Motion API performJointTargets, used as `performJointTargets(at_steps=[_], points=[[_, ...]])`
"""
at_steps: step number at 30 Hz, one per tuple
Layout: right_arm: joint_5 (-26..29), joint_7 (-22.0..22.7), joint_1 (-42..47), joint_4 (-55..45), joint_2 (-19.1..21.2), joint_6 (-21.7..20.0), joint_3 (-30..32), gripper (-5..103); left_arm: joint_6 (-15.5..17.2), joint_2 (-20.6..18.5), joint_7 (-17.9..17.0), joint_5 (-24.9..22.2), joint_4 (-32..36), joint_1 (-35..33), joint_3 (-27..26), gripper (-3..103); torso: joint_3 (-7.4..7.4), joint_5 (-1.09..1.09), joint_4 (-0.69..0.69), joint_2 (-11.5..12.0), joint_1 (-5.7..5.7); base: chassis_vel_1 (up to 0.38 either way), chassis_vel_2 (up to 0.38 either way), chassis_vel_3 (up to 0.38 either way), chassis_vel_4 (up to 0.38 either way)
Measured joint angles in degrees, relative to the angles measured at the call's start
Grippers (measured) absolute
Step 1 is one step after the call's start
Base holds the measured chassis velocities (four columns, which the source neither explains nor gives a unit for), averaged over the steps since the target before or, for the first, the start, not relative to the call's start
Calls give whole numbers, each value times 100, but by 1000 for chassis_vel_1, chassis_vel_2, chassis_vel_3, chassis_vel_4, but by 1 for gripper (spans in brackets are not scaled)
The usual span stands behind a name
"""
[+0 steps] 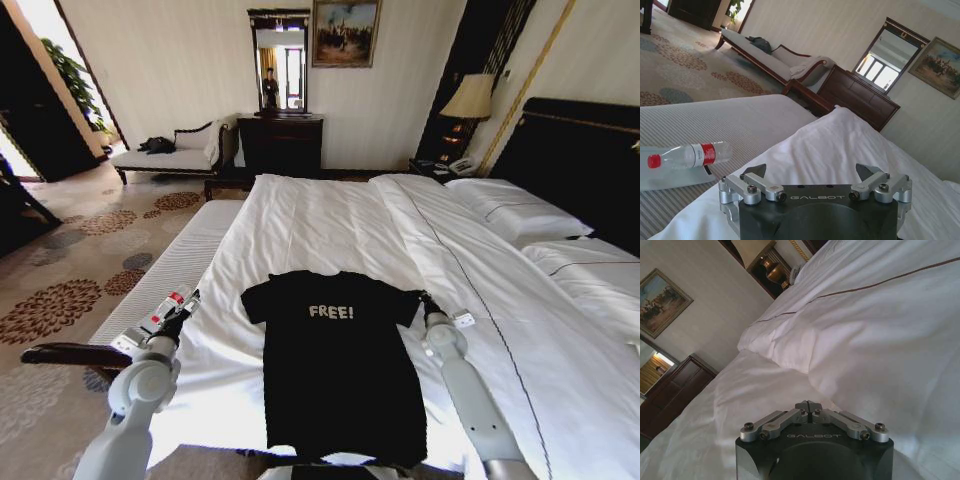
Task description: Fold the clothes on the bed.
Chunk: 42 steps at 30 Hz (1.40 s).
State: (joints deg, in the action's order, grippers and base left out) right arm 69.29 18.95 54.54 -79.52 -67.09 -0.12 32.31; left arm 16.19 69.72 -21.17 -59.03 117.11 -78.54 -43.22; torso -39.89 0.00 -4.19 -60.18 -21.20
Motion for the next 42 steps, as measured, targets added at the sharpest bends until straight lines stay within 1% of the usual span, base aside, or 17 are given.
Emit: performJointTargets(at_steps=[12,18,19,21,24,26,27,30,32,33,35,36,37,38,39,41,42], points=[[-283,-44,-75,210,76,-2,-15,0,1,-19,-2,1,-34,13,5,100,0,0,0,0,0,0,0,0,0],[-549,-224,-67,238,206,-12,-28,0,1,2,-4,31,-48,8,27,100,0,0,1,0,0,0,0,0,0],[-613,-255,-62,238,220,-13,-31,-3,1,6,-5,35,-48,7,31,100,0,0,1,0,0,0,0,0,0],[-862,-367,-21,205,252,6,-34,7,1,17,-6,49,-48,2,42,100,0,-1,-1,0,0,0,0,0,0],[-964,-411,37,141,250,41,-28,13,1,19,-7,55,-48,-2,44,100,0,0,-1,0,0,0,0,0,0],[-1171,-403,124,92,189,191,27,24,1,7,-7,55,-48,-5,39,100,0,0,0,0,0,0,0,0,0],[-1171,-403,124,92,189,191,27,24,1,7,-7,55,-48,-5,39,100,0,0,0,0,0,0,0,0,0],[-1436,-250,214,38,147,354,157,40,1,-18,-8,55,-75,13,34,100,0,0,1,0,0,0,0,0,0],[-1439,-139,272,-51,149,356,236,40,1,-20,-9,54,-86,27,35,100,0,0,0,0,0,0,0,0,0],[-1400,-21,320,-136,155,324,294,46,3,-19,-10,54,-90,34,37,100,0,0,0,0,0,0,0,0,0],[-995,444,584,-545,164,61,433,56,8,-2,-14,54,-103,51,59,100,0,0,0,0,0,0,0,0,0],[-995,444,584,-545,164,61,433,56,8,-2,-14,54,-103,51,59,100,0,0,0,0,0,0,0,0,0],[-716,620,731,-774,151,-73,479,62,9,8,-15,57,-111,61,75,100,0,0,0,0,0,0,0,0,0],[-527,712,836,-937,132,-145,509,62,10,12,-16,61,-118,69,86,100,1,-1,0,0,0,0,0,0,0],[-118,869,1095,-1321,52,-287,560,67,12,24,-17,76,-137,92,115,100,1,-1,-1,0,0,0,0,0,0],[345,1028,1429,-1796,-111,-441,603,79,15,47,-25,100,-166,135,164,100,1,0,-1,0,1,0,0,0,0],[345,1028,1429,-1796,-111,-441,603,79,15,47,-25,100,-166,135,164,100,1,0,-1,0,1,0,0,0,0]])
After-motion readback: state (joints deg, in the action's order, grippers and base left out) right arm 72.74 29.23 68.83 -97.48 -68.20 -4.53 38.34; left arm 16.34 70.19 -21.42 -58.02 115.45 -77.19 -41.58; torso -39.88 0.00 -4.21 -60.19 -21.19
